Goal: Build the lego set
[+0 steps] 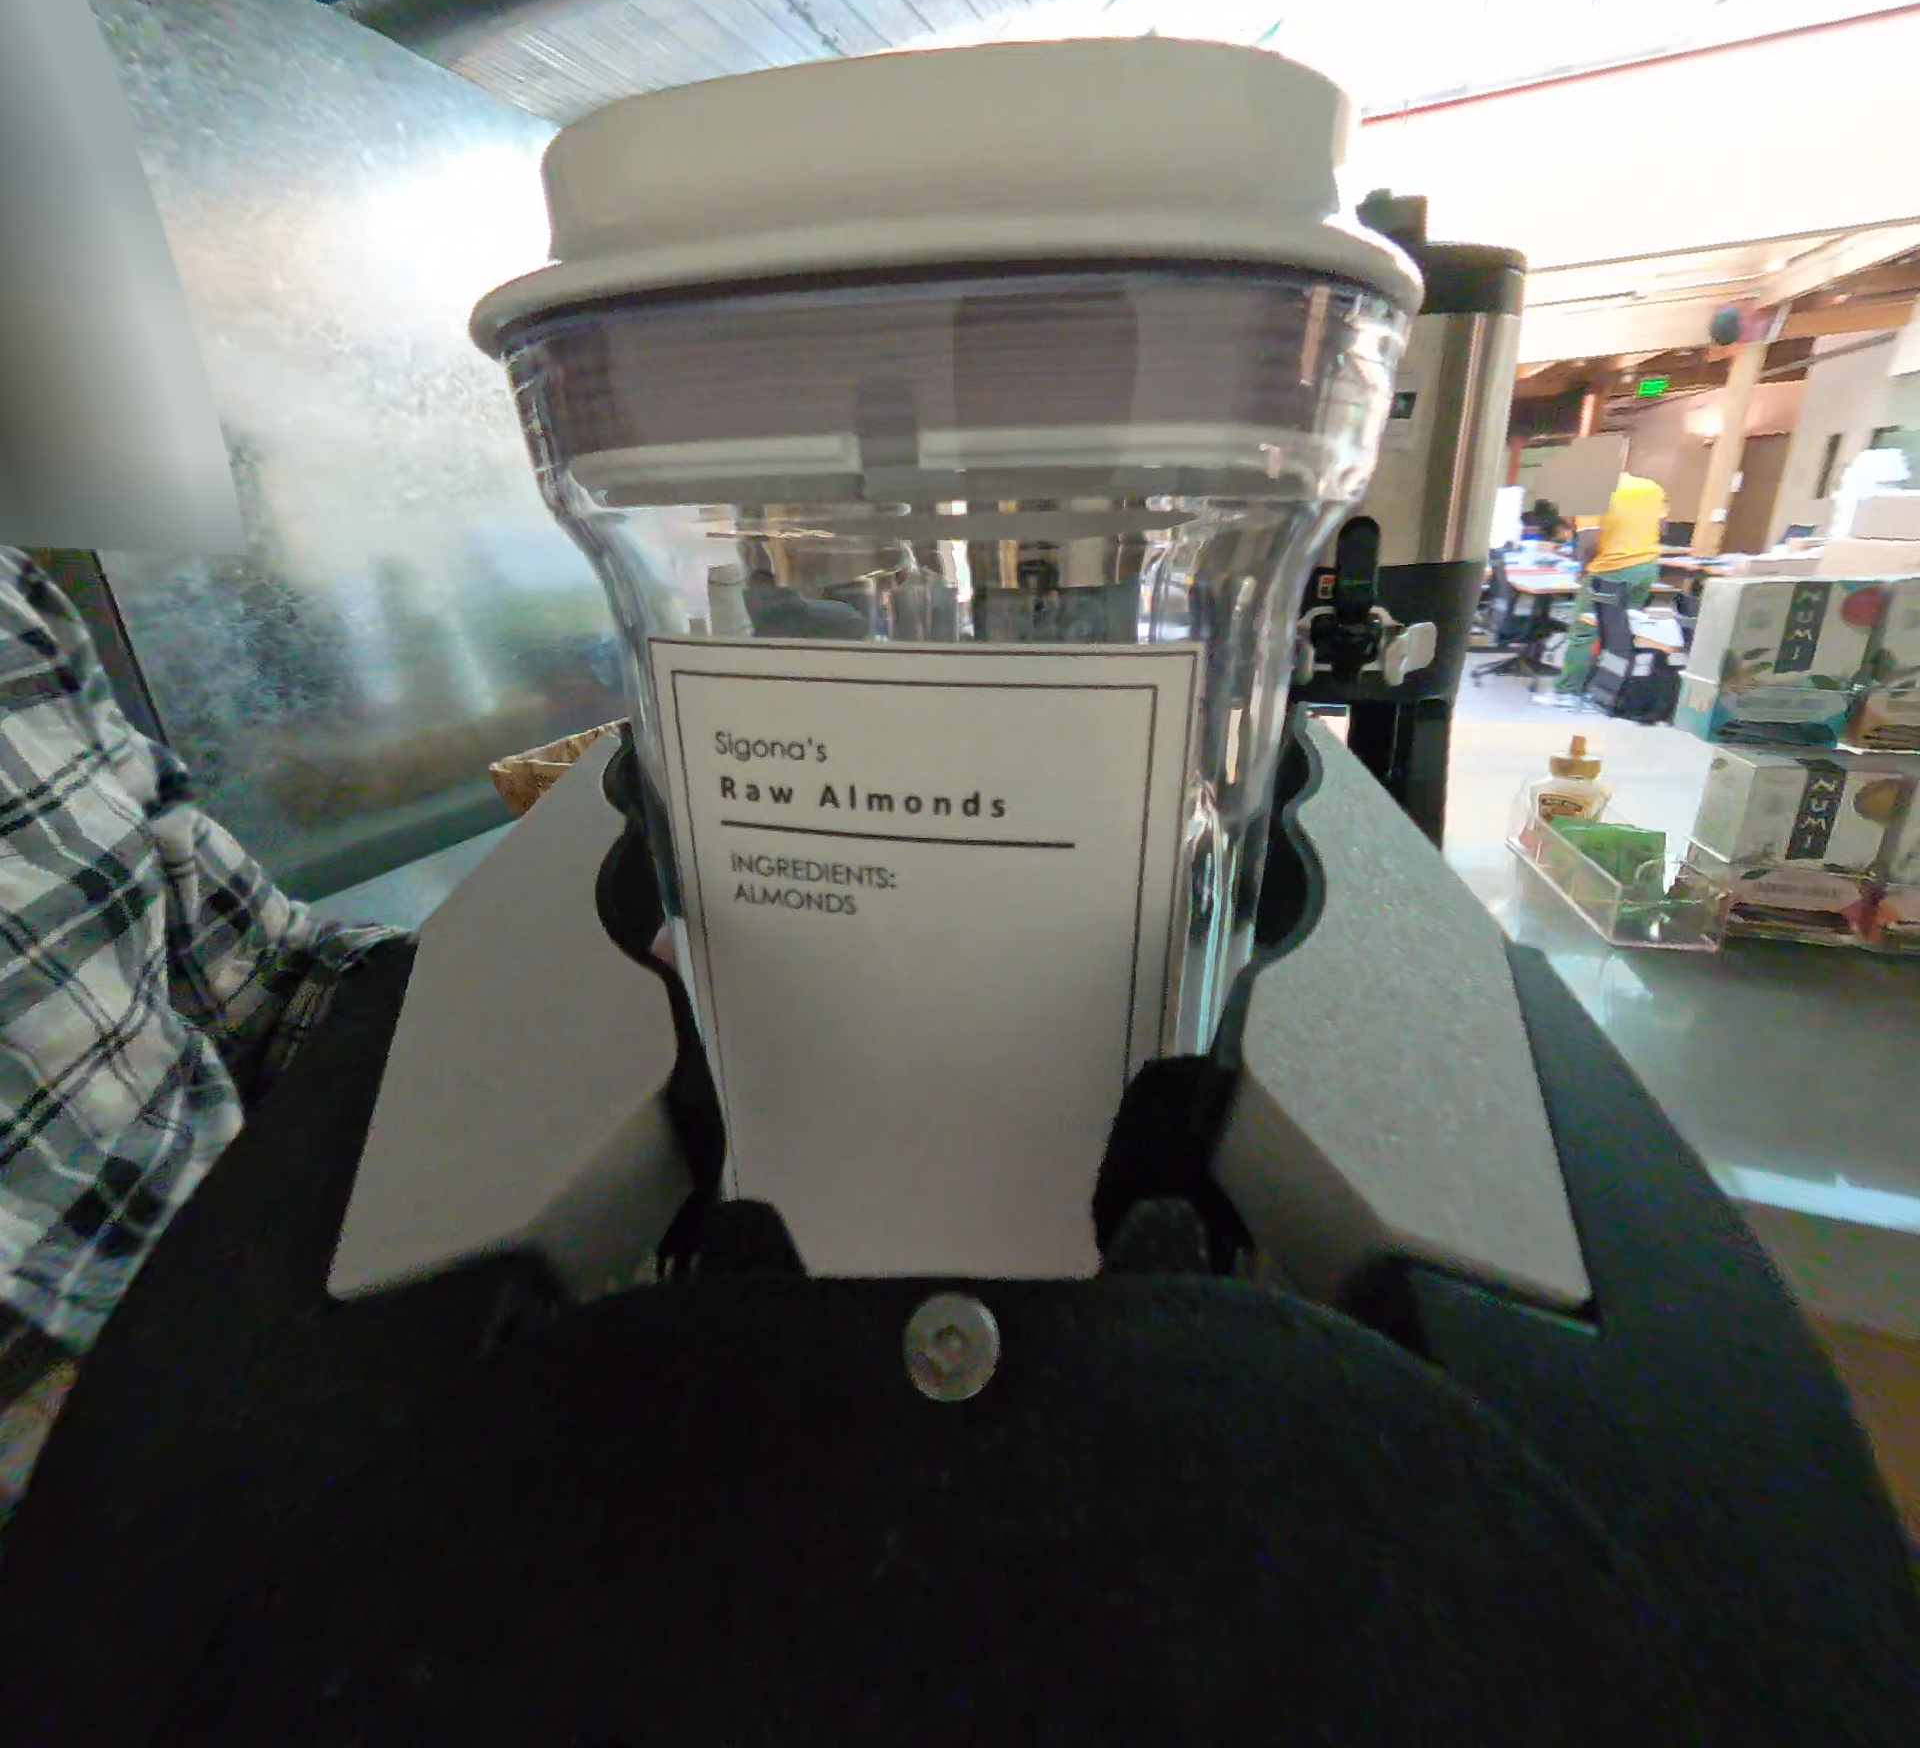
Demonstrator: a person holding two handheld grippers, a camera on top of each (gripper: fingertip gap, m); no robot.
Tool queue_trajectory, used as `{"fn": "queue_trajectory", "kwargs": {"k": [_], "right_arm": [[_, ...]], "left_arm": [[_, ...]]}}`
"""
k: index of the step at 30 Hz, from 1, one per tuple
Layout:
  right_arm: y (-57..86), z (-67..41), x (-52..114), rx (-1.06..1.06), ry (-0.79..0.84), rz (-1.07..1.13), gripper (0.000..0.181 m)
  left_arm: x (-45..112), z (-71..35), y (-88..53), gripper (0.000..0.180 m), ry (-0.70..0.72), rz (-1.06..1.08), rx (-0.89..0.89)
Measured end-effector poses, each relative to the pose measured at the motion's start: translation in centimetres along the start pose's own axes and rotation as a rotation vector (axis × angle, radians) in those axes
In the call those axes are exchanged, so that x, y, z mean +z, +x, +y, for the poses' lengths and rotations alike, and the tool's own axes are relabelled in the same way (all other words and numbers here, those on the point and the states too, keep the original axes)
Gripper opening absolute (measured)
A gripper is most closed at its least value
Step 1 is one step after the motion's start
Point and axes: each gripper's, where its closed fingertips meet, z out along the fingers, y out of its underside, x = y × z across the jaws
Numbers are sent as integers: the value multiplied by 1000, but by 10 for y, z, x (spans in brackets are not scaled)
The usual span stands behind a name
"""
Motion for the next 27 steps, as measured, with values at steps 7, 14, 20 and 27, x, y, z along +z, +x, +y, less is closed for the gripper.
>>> {"fn": "queue_trajectory", "kwargs": {"k": [7, 14, 20, 27], "right_arm": [[120, 14, 24, -2, -41, -71, 116], [220, 51, 59, 48, -42, -87, 114], [296, 77, 94, 68, -60, -93, 114], [361, 110, 132, 84, -77, -138, 113]], "left_arm": [[62, 1, -102, 143, -13, -73, -32], [99, 17, -207, 144, -26, -87, -70], [121, 25, -290, 144, -50, -84, -104], [130, 40, -368, 145, -76, -130, -133]]}}
